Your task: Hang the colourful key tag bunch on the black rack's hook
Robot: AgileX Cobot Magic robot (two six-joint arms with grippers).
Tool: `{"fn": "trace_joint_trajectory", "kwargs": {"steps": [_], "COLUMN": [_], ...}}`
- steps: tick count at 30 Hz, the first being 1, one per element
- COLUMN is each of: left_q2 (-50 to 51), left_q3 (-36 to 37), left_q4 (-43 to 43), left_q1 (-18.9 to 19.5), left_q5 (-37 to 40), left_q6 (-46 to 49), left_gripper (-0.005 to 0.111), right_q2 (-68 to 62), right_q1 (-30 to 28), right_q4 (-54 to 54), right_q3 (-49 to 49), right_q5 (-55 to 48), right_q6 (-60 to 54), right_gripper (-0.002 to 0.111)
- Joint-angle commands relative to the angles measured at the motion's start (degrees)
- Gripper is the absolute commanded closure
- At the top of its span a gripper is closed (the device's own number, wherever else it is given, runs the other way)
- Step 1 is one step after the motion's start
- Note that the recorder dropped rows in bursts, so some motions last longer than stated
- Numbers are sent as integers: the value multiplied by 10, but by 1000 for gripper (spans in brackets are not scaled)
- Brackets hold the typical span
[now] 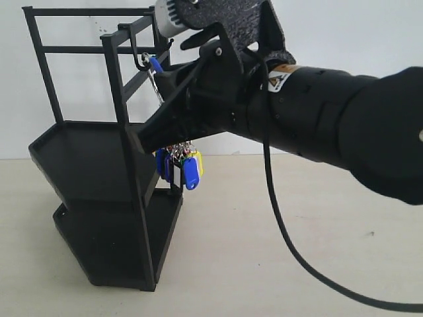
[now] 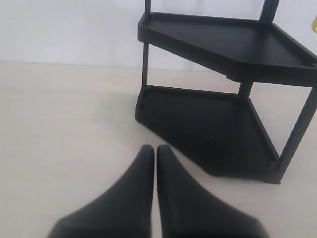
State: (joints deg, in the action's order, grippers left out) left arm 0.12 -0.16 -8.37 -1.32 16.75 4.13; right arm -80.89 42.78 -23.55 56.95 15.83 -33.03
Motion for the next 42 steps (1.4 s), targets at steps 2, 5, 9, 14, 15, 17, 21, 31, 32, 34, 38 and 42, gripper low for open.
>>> {"fn": "trace_joint_trajectory", "kwargs": {"steps": [2,5,9,14,15,17,21,31,32,34,38,42], "left_q2": [-1,-1,-1,-1,-1,-1,-1,-1,-1,-1,-1,-1], "left_q3": [2,2,2,2,2,2,2,2,2,2,2,2], "left_q4": [3,3,3,3,3,3,3,3,3,3,3,3], "left_q1": [1,1,1,1,1,1,1,1,1,1,1,1], "left_q5": [-2,-2,-2,-2,-2,-2,-2,-2,-2,-2,-2,-2], "left_q6": [2,2,2,2,2,2,2,2,2,2,2,2], "left_gripper": [102,102,102,102,102,102,102,102,102,102,102,102], "right_q2": [2,2,2,2,2,3,28,133,143,167,202,220], "right_q1": [2,2,2,1,1,0,-29,-52,-52,-52,-52,-52], "right_q4": [16,11,0,-18,-18,-18,-69,-106,-106,-106,-106,-106], "right_q3": [4,4,4,4,4,4,2,-100,-106,-118,-131,-131], "right_q5": [-10,-10,-10,-13,-16,-24,-55,-63,-64,-74,-137,-247], "right_q6": [-5,-1,1,-2,-5,-10,-20,-34,-34,-32,-7,6], "right_gripper": [59,46,56,58,58,58,58,58,58,58,58,58]}}
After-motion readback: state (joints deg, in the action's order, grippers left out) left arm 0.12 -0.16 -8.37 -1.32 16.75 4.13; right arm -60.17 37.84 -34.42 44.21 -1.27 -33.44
